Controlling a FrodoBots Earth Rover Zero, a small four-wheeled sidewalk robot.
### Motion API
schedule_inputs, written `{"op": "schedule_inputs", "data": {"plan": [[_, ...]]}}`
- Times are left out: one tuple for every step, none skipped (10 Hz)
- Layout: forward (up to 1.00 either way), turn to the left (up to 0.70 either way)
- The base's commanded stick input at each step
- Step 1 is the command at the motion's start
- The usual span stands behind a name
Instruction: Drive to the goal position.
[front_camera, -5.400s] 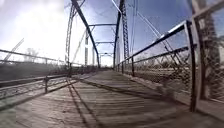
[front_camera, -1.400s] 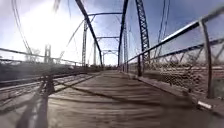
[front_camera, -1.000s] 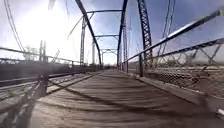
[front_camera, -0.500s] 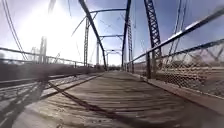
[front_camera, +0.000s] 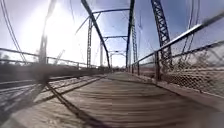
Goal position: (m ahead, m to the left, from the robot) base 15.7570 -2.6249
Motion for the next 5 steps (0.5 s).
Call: {"op": "schedule_inputs", "data": {"plan": [[1.0, 0.0], [1.0, 0.0], [1.0, 0.0], [1.0, 0.0], [1.0, 0.0]]}}
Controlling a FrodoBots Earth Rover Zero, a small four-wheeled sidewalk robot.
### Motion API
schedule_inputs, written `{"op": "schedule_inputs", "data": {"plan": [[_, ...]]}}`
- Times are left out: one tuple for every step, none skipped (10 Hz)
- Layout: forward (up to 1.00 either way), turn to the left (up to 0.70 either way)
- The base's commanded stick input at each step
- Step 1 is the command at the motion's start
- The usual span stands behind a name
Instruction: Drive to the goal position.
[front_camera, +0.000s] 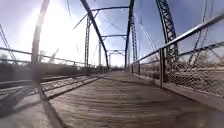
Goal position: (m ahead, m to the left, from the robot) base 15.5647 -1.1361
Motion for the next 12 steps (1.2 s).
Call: {"op": "schedule_inputs", "data": {"plan": [[1.0, 0.0], [1.0, 0.0], [1.0, 0.0], [1.0, 0.0], [1.0, 0.0], [1.0, 0.0], [1.0, 0.0], [1.0, 0.0], [1.0, 0.0], [1.0, 0.0], [1.0, 0.0], [1.0, 0.0]]}}
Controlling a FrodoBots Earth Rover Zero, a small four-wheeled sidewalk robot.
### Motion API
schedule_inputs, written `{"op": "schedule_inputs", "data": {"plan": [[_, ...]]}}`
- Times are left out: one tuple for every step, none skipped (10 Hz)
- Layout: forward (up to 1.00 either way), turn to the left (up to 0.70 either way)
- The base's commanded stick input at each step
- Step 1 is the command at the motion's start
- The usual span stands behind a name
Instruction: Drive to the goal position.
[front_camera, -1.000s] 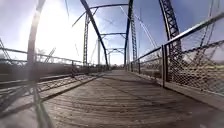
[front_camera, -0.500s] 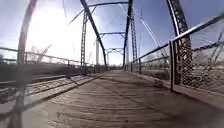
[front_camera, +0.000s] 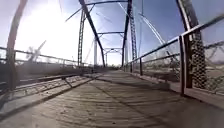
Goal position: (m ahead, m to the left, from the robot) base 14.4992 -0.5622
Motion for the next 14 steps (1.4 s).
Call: {"op": "schedule_inputs", "data": {"plan": [[1.0, 0.0], [1.0, 0.0], [1.0, 0.0], [1.0, 0.0], [1.0, 0.0], [1.0, 0.0], [1.0, 0.0], [1.0, 0.0], [1.0, 0.0], [1.0, 0.0], [1.0, 0.0], [1.0, 0.0], [1.0, 0.0], [1.0, 0.0]]}}
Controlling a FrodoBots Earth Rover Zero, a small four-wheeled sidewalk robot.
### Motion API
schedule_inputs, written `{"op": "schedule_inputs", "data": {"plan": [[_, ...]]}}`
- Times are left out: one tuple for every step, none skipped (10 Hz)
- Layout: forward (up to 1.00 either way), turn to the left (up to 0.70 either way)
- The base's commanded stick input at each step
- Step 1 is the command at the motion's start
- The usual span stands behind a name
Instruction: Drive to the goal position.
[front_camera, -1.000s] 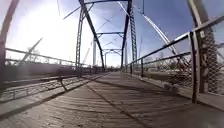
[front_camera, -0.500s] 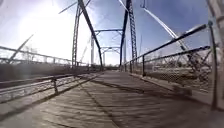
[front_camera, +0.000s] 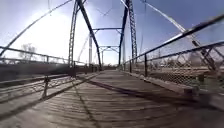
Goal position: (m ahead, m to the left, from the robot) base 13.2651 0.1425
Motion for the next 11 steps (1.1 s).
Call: {"op": "schedule_inputs", "data": {"plan": [[1.0, 0.04], [1.0, 0.13], [1.0, 0.23], [1.0, 0.33], [1.0, 0.38], [1.0, 0.3], [1.0, 0.23], [1.0, 0.15], [1.0, 0.07], [1.0, 0.0], [1.0, 0.0]]}}
